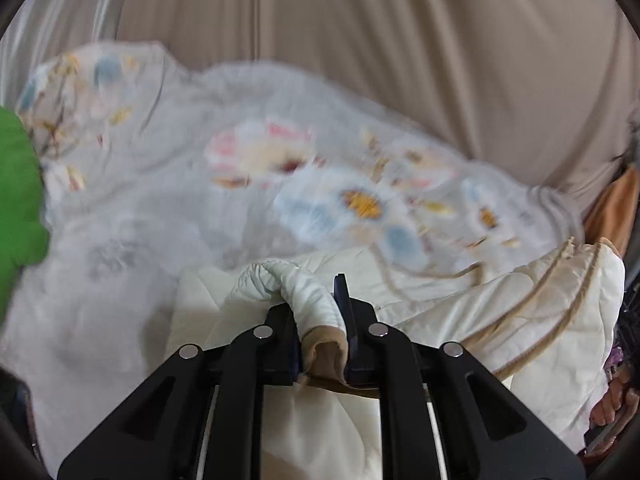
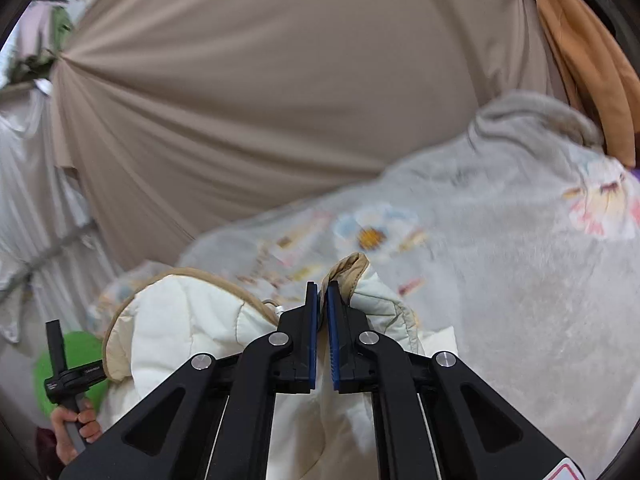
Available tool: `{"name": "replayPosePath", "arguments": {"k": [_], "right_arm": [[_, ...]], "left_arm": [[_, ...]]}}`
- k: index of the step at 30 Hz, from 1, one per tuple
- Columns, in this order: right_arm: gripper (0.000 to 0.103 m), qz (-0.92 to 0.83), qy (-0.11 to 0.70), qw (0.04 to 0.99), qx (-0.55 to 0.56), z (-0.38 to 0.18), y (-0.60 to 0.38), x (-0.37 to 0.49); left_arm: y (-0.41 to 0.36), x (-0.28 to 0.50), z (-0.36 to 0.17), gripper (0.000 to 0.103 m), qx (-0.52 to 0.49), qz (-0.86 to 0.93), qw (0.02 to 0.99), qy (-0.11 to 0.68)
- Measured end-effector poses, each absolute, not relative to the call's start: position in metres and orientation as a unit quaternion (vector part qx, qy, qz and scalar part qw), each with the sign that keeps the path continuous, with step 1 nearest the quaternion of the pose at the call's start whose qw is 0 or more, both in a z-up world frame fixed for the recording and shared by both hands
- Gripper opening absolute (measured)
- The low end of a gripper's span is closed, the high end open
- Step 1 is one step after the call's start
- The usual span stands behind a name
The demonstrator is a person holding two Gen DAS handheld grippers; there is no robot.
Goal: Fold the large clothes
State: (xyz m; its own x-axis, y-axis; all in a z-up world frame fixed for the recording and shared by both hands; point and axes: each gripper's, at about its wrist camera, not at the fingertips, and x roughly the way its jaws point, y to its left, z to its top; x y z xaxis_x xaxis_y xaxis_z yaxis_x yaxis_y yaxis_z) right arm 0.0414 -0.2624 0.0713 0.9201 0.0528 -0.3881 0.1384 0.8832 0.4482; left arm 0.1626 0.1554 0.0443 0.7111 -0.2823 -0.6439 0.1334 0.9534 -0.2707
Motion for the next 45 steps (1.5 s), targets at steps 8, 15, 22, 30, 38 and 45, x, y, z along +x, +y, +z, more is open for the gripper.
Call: {"name": "replayPosePath", "arguments": {"k": [8, 15, 22, 30, 38, 45], "right_arm": [[0.005, -0.050, 0.350, 0.901, 0.252, -0.021, -0.274, 0.118], [0.014, -0.062, 0.319, 0.913, 0.248, -0.009, -0.273, 0.103], [0.035, -0.044, 0.212, 0.938, 0.271, 0.045, -0.271, 0.042], [0.024, 0.095, 0.297, 0.947, 0.073, 0.057, -0.104, 0.091], [0.010, 0.051, 0.368, 0.928, 0.013, 0.013, -0.115, 0.133], [0.000, -0.012, 0.389, 0.915, 0.104, -0.012, -0.219, 0.126]], "left_arm": [[0.155, 0.182, -0.011, 0.017, -0.095, -0.112, 0.919, 0.365], [0.176, 0.170, -0.002, 0.031, -0.177, -0.147, 0.912, 0.341], [0.186, 0.083, 0.081, 0.077, -0.138, -0.146, 0.959, 0.202], [0.061, 0.101, 0.091, 0.084, 0.009, -0.214, 0.949, 0.232], [0.045, 0.184, 0.003, 0.084, 0.042, -0.157, 0.918, 0.362], [0.101, 0.193, -0.005, 0.082, 0.040, -0.118, 0.928, 0.350]]}}
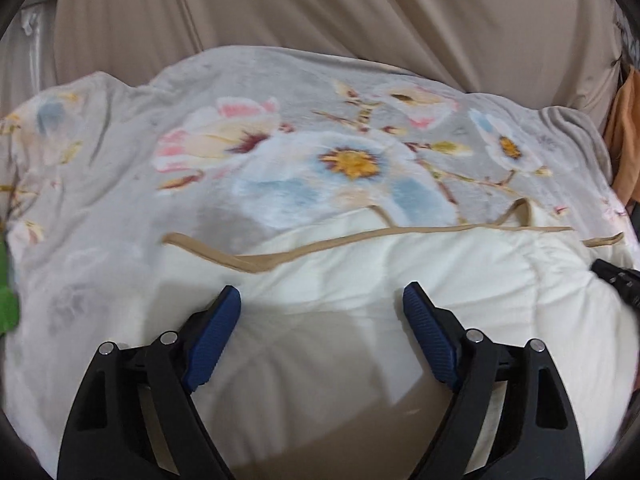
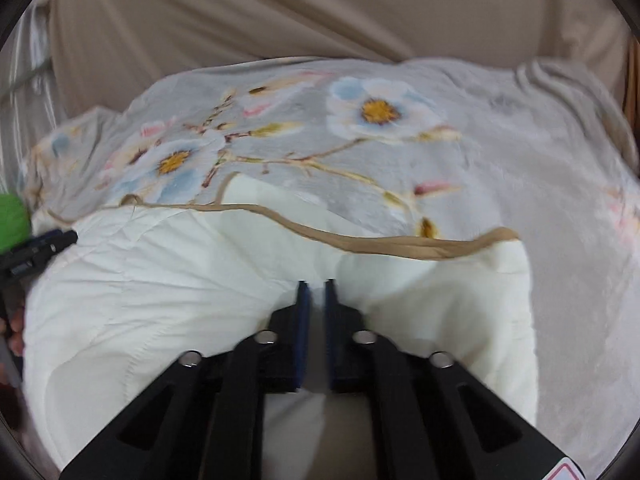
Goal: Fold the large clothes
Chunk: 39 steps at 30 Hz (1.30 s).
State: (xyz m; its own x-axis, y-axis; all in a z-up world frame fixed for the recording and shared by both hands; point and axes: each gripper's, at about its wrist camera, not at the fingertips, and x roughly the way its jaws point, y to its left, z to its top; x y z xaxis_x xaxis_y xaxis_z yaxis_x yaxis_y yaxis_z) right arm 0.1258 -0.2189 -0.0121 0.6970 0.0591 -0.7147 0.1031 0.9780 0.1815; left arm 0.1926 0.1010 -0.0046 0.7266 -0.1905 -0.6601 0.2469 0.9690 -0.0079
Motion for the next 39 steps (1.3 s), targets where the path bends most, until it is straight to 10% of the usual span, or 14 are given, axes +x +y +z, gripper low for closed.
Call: {"name": "replayPosePath", "arguments": {"k": [29, 39], "right_arm": [[0.000, -0.066, 0.365, 0.910, 0.185, -0.026, -0.249, 0.124], [0.013, 0.024, 0.329, 0.938, 0.103, 0.041, -0.120, 0.108]], "left_arm": [[0.121, 0.213, -0.026, 0.090, 0.013, -0.111, 0.918, 0.380], [0.117, 0.212, -0.024, 0.091, 0.033, -0.097, 0.920, 0.379]]}}
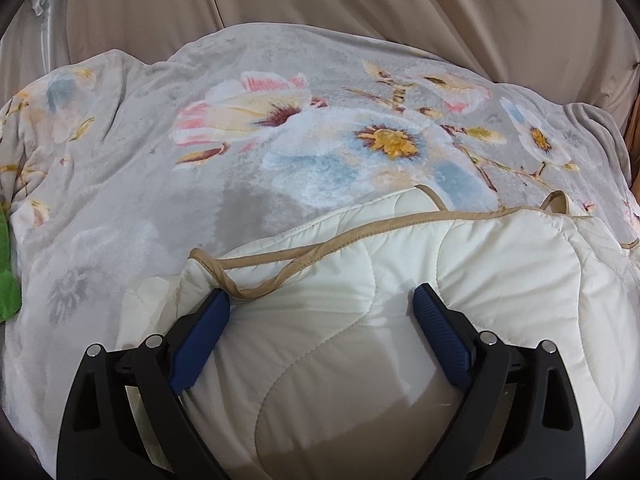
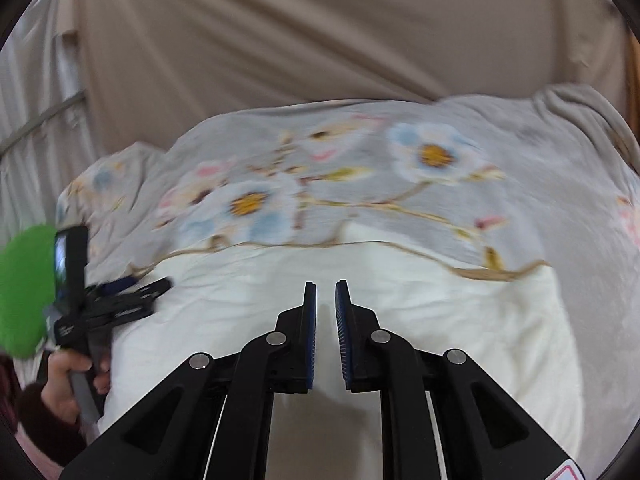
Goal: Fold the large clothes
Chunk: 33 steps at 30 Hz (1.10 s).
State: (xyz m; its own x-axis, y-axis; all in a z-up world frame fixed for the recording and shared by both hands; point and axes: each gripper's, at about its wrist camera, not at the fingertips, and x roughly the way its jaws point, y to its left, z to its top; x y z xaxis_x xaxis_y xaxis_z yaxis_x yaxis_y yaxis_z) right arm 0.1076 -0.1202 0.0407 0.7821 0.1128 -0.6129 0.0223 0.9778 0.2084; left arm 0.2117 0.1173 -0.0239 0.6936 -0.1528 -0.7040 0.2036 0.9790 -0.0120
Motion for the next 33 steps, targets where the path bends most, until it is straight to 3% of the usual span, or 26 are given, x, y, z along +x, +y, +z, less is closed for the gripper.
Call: {"name": "replayPosePath", "arguments": {"k": [5, 10, 15, 19, 23, 27, 33], "right_arm": [[0.013, 0.059, 0.393, 0.916, 0.053, 0.014, -0.065, 0.148], [0.005, 0.033, 0.417, 0.908, 0.019, -0.020, -0.051, 0.169], [0.004, 0.038, 0.431, 0.901, 0.037, -0.016, -0.056, 0.178], [0.009, 0.080, 0.417, 0.901, 0.093, 0.011, -0.059, 0.166], [0.009, 0.116, 0.430, 0.892, 0.075, 0.017, -0.042, 0.156], [0.005, 0.111, 0.459, 0.881, 0.036, -0.012, -0.026, 0.170], [0.000, 0.126, 0.451, 0.880, 0.080, -0.025, -0.038, 0.180]], "left_arm": [[0.117, 0.212, -0.024, 0.091, 0.034, -0.098, 0.920, 0.379], [0.119, 0.212, -0.024, 0.091, 0.029, -0.099, 0.919, 0.379], [0.120, 0.213, -0.023, 0.091, 0.027, -0.100, 0.920, 0.377], [0.136, 0.182, 0.001, 0.091, 0.007, -0.099, 0.934, 0.342], [0.171, 0.139, 0.028, 0.098, -0.023, -0.097, 0.943, 0.317], [0.202, 0.125, 0.023, 0.098, -0.049, -0.075, 0.931, 0.355], [0.225, 0.117, -0.031, 0.098, -0.140, -0.115, 0.887, 0.425]]}}
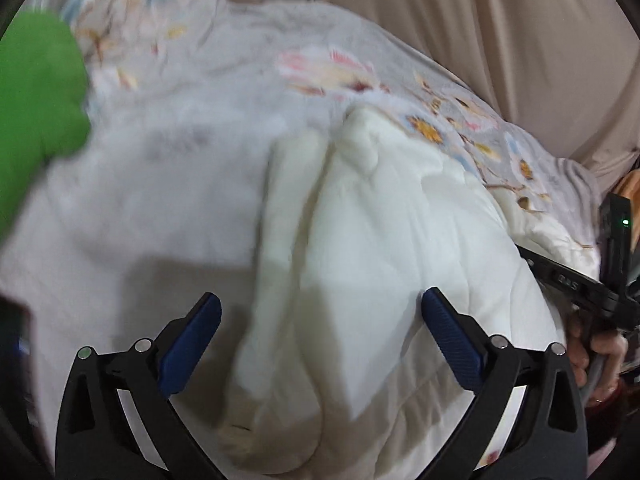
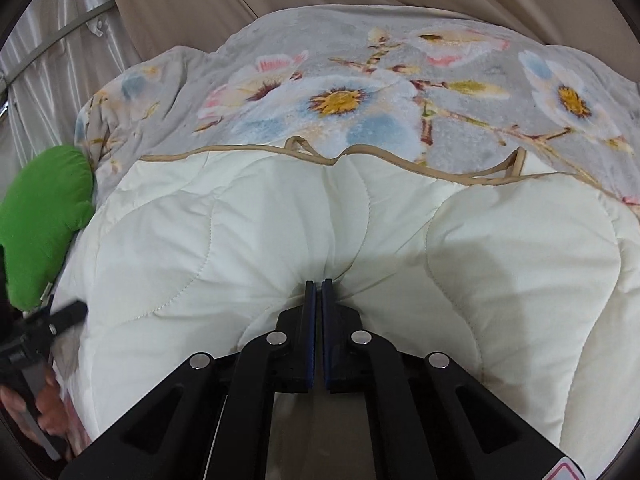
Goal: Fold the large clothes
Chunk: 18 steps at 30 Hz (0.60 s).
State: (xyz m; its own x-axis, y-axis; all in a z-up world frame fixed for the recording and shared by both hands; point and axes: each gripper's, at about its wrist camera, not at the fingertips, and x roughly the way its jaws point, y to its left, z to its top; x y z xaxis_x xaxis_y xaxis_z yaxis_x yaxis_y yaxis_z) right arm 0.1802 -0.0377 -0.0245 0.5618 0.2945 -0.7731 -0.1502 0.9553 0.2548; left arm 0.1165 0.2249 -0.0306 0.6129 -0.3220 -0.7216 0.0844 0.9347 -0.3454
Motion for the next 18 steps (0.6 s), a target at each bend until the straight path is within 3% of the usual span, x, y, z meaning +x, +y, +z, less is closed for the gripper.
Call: {"name": "replayPosePath", "arguments": {"k": [5, 7, 9, 11, 12, 15, 18], "right_arm": [[0.000, 0.130, 0.440, 0.886, 0.073, -0.027, -0.034, 0.181], [0.000, 0.133, 0.436, 0.887, 0.074, -0.027, -0.035, 0.181], [0.000, 0.135, 0.434, 0.887, 0.077, -0.027, -0.037, 0.181], [0.000, 0.138, 0.431, 0.888, 0.080, -0.026, -0.038, 0.180], [0.001, 0.140, 0.430, 0.888, 0.084, -0.024, -0.040, 0.178], [0.006, 0.145, 0.422, 0.888, 0.116, -0.008, -0.053, 0.160], [0.009, 0.162, 0.403, 0.893, 0.117, 0.016, -0.067, 0.119]], "left_arm": [[0.217, 0.114, -0.039, 0.098, -0.175, -0.120, 0.888, 0.408], [0.210, 0.117, -0.032, 0.091, -0.186, -0.138, 0.885, 0.405], [0.200, 0.116, -0.020, 0.064, -0.174, -0.140, 0.890, 0.397], [0.190, 0.111, 0.001, 0.047, -0.158, -0.141, 0.900, 0.381], [0.188, 0.108, 0.009, 0.031, -0.155, -0.139, 0.904, 0.373], [0.188, 0.095, 0.043, 0.020, -0.165, -0.166, 0.911, 0.340], [0.178, 0.075, 0.078, 0.018, -0.157, -0.206, 0.917, 0.304]]}}
